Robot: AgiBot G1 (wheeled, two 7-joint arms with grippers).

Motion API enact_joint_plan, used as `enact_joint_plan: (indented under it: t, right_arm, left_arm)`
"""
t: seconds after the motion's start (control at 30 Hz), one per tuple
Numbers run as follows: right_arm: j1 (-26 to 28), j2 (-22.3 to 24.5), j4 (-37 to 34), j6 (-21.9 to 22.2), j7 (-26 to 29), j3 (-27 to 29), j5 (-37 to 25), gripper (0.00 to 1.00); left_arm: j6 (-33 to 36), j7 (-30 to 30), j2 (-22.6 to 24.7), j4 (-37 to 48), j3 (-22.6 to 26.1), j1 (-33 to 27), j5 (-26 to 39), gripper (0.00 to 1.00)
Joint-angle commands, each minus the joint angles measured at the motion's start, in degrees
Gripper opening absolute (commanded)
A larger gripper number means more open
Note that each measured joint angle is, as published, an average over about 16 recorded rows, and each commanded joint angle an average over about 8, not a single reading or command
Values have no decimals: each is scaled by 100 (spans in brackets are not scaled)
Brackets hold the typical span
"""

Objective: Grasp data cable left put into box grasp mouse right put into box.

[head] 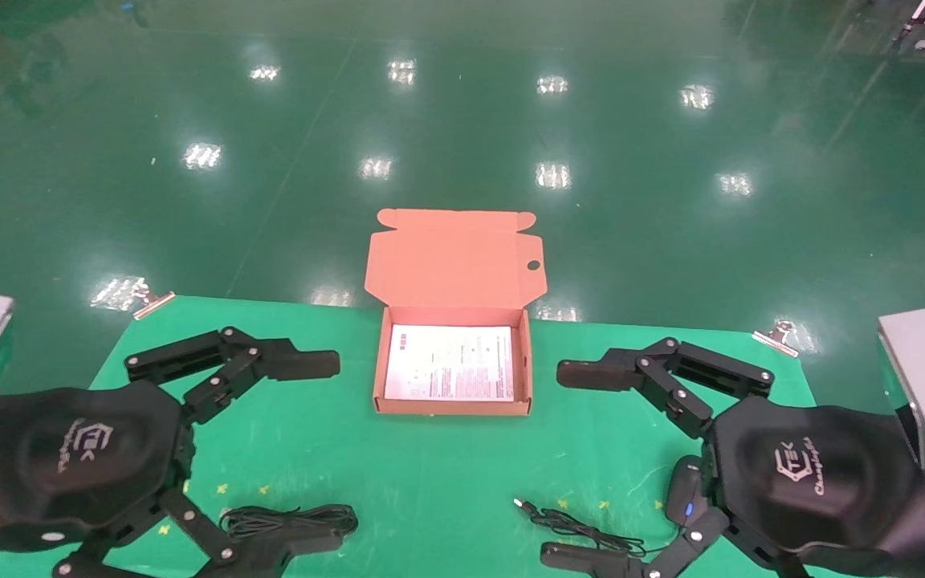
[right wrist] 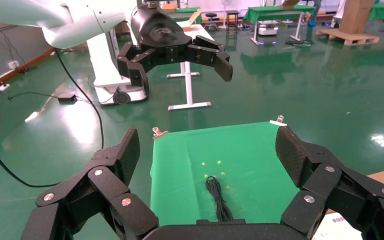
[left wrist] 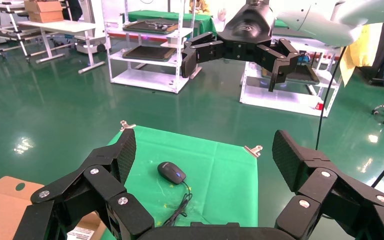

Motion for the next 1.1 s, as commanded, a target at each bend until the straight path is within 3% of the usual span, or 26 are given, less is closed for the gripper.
enact_joint_plan:
  t: [0.03, 0.7, 1.1]
  right_arm:
    - [0, 0, 0, 0, 0, 0, 0, 100]
    - [1, 10, -5, 15, 1, -9, -37, 100]
    - [577, 120, 226, -15, 185, -506, -1358, 100]
  left_arm:
    - [0, 0, 0, 0, 0, 0, 0, 100]
    - [-25, 22, -2, 8, 26, -36, 99, 100]
    - [83, -287, 77, -22, 627, -624, 1361, 100]
